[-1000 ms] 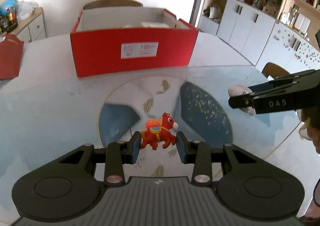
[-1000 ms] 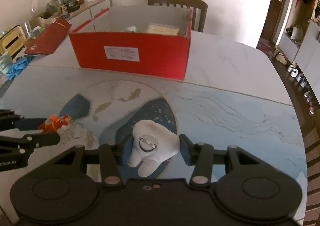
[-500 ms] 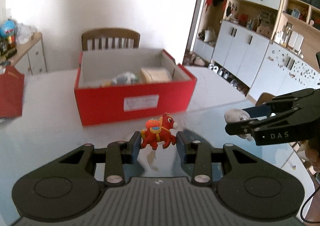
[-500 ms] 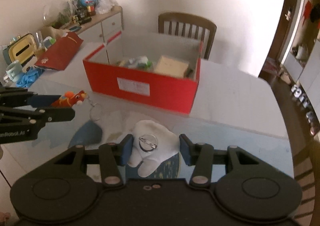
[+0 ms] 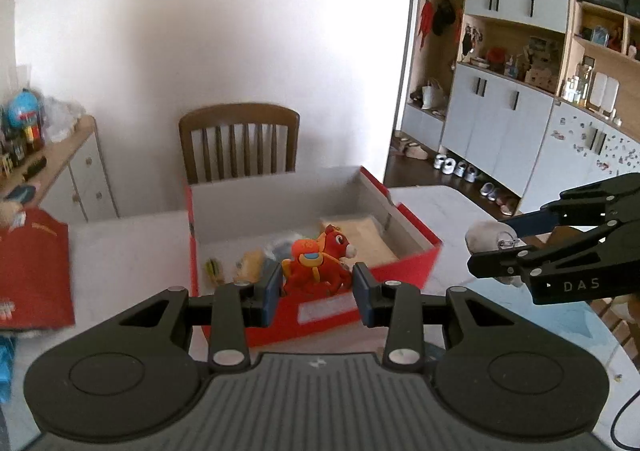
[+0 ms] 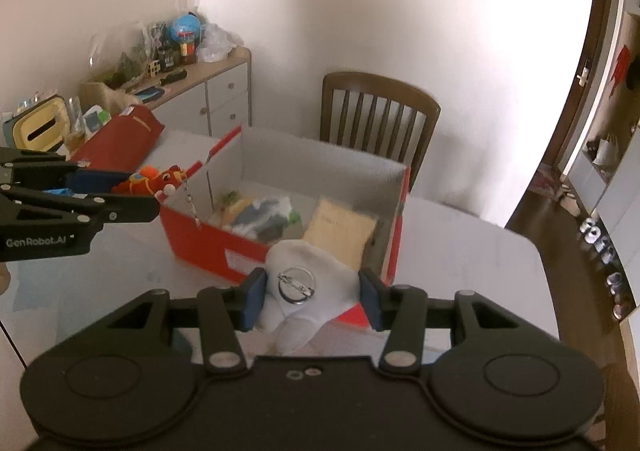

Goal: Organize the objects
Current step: 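Carry the red keychain and white plush toy with both tools over the red box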

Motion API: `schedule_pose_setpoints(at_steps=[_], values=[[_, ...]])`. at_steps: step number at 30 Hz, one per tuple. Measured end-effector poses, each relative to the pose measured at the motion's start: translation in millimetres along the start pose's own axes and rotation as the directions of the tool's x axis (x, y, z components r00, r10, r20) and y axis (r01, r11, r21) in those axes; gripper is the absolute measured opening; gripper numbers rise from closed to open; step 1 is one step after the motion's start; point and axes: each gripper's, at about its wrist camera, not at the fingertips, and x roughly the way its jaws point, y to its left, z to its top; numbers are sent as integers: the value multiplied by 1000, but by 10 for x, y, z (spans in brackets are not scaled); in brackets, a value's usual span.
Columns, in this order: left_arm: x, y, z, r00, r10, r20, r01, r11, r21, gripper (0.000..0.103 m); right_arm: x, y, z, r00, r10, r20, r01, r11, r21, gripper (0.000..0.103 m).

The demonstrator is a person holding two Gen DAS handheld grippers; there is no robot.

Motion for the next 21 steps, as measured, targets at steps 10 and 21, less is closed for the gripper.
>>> schedule_pose_setpoints(at_steps=[10,21], values=[[373,170,352,999,37,-20,-36,999,39,37,335,-8,382,1000,3,26,-3,1000,-16,48],[972,443,618,993,92,-77,-88,994,58,37,841,-21,540,1000,-14,-14,14,1000,-13,48]])
